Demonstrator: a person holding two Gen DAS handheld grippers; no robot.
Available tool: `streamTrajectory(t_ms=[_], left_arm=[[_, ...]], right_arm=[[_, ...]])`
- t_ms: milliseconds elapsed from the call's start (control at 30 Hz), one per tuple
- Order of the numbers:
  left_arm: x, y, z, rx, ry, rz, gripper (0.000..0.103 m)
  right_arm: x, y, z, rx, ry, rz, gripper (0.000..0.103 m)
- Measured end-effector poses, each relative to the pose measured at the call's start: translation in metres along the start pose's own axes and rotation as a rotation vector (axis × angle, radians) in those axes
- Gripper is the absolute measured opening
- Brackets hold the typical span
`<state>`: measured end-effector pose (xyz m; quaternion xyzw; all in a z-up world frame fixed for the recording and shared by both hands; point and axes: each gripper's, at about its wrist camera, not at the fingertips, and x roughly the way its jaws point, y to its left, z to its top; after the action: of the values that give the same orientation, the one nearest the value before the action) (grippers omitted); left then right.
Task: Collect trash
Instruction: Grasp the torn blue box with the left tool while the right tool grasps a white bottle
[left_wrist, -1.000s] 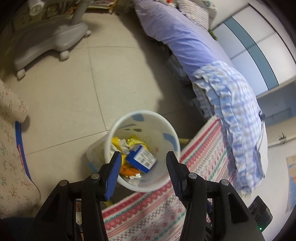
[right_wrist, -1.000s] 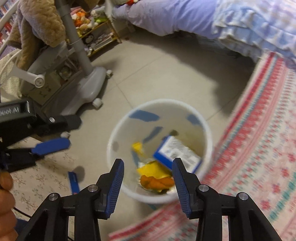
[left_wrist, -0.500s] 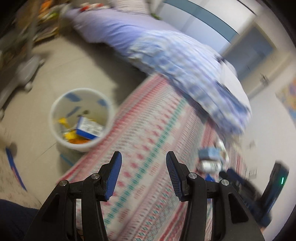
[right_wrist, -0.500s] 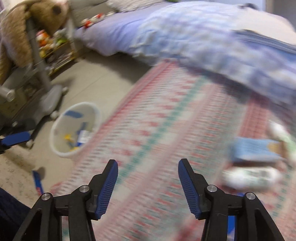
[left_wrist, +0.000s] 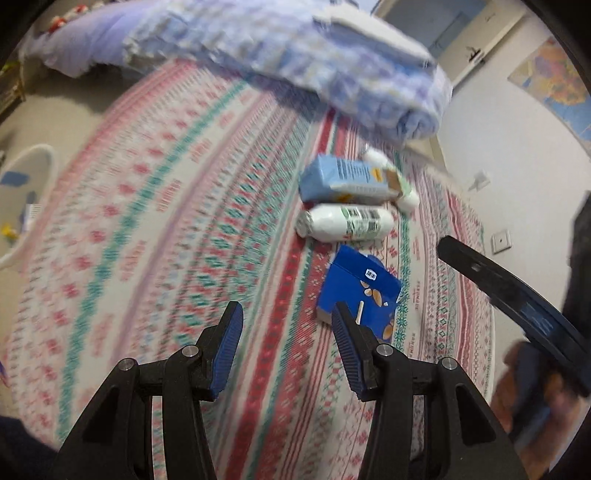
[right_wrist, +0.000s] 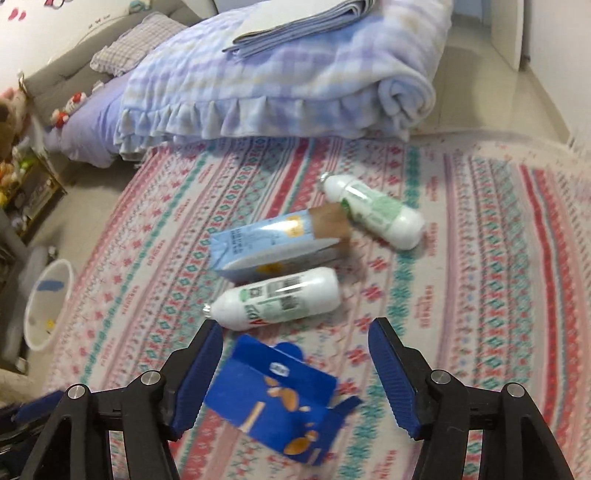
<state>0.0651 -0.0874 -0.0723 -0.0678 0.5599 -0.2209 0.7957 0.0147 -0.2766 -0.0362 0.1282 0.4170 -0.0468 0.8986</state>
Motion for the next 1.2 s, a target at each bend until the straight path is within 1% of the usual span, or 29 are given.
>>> streamTrajectory(t_ms=[100, 167, 233, 333, 400, 467, 533, 567, 700, 833, 967, 1067, 1133, 1200], left_arm=[[0.028, -0.006, 0.005, -0.005, 0.041, -0.024, 0.053], [0.040, -0.011, 0.006, 0.005, 0.047, -0.042, 0.053], [0.053, -0.020, 0.004, 0.041, 0.074, -0.062, 0.053], [0.069, -0.025, 0.003, 0.033, 0.118, -0.075, 0.053], [0.068, -0.027, 0.006, 0.029, 0.086, -0.093, 0.052], [0.070, -0.027, 0.007, 0.021, 0.102, -0.114, 0.028], [0.070, -0.027, 0.008, 0.022, 0.095, -0.117, 0.016], [0.065, -0.028, 0.007, 0.034, 0.076, -0.119, 0.014], [0.047, -0.029, 0.009, 0.046, 0.039, -0.148, 0.011], [0.026, -0.023, 0.012, 0.065, 0.012, -0.139, 0.009], [0.010, -0.005, 0.017, 0.048, 0.025, -0.142, 0.008], [-0.005, 0.010, 0.024, 0.023, 0.018, -0.134, 0.008], [-0.015, 0.021, 0.028, 0.007, 0.000, -0.129, 0.008], [-0.028, 0.029, 0.032, 0.019, -0.042, -0.097, 0.008]], right_arm=[[0.003, -0.007, -0.002, 0.001, 0.018, -0.016, 0.070], [0.004, -0.013, -0.003, 0.010, 0.023, -0.029, 0.070], [0.003, -0.015, -0.005, 0.016, 0.023, -0.036, 0.070], [0.003, -0.019, -0.006, 0.028, 0.022, -0.038, 0.070], [0.005, -0.022, -0.007, 0.037, 0.034, -0.044, 0.070], [0.007, -0.023, -0.008, 0.041, 0.045, -0.052, 0.070], [0.008, -0.025, -0.008, 0.050, 0.050, -0.045, 0.070], [0.008, -0.026, -0.007, 0.058, 0.051, -0.037, 0.070], [0.010, -0.034, -0.006, 0.113, 0.061, -0.001, 0.070], [0.018, -0.040, -0.004, 0.158, 0.082, 0.007, 0.070], [0.027, -0.045, -0.002, 0.221, 0.108, 0.042, 0.070], [0.038, -0.050, 0.001, 0.287, 0.127, 0.081, 0.070], [0.047, -0.051, 0.002, 0.337, 0.144, 0.110, 0.070], [0.060, -0.047, 0.003, 0.372, 0.170, 0.128, 0.070]])
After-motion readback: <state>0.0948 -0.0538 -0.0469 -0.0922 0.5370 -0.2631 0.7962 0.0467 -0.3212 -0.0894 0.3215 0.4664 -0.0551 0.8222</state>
